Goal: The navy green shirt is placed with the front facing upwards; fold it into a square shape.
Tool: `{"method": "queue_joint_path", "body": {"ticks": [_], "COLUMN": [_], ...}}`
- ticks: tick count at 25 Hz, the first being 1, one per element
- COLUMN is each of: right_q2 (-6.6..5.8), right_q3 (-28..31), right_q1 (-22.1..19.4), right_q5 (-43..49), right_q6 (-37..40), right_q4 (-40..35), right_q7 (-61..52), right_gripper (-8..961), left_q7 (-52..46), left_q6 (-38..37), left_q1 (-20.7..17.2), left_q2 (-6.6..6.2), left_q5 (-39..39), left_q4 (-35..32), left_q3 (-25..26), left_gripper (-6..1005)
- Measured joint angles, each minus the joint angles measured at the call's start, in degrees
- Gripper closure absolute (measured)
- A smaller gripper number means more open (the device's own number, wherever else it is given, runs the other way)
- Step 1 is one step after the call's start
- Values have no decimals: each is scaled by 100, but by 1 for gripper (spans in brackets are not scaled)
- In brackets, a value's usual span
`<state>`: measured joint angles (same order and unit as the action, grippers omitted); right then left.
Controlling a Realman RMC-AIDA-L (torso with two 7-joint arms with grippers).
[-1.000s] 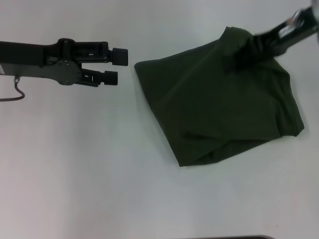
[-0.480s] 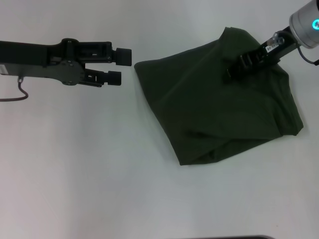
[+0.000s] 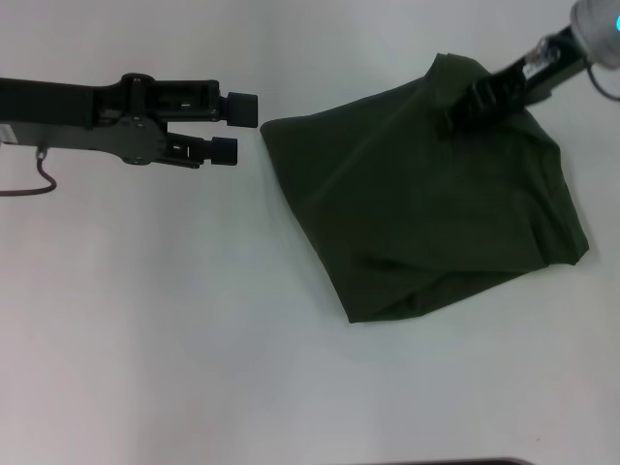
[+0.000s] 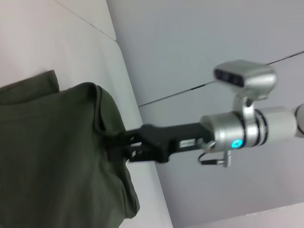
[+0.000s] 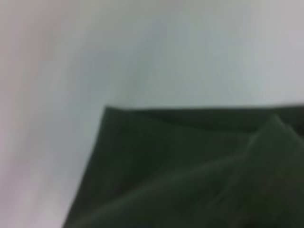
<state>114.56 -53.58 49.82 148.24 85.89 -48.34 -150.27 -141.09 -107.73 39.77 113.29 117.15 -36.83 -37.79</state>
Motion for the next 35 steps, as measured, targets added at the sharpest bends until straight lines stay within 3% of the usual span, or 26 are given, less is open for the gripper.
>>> {"method": "queue_joint_path", "body": {"ticks": [13, 35], "right_q2": [36, -33], "right_q3": [-29, 25], "right_q1": [28, -77], "right_q5": [184, 785], "right_q6": [-259, -880], "right_q4": [313, -286], "right_q7": [20, -311], "right_gripper": [541, 540], "left_q7": [-7, -50], "left_q6": [-51, -38], "left_q1": [-41, -17], "left_q2": [-19, 9], "left_q5": [-57, -61], "left_q4": [0, 17], "left_q3": [19, 18], "left_gripper": [54, 55]}}
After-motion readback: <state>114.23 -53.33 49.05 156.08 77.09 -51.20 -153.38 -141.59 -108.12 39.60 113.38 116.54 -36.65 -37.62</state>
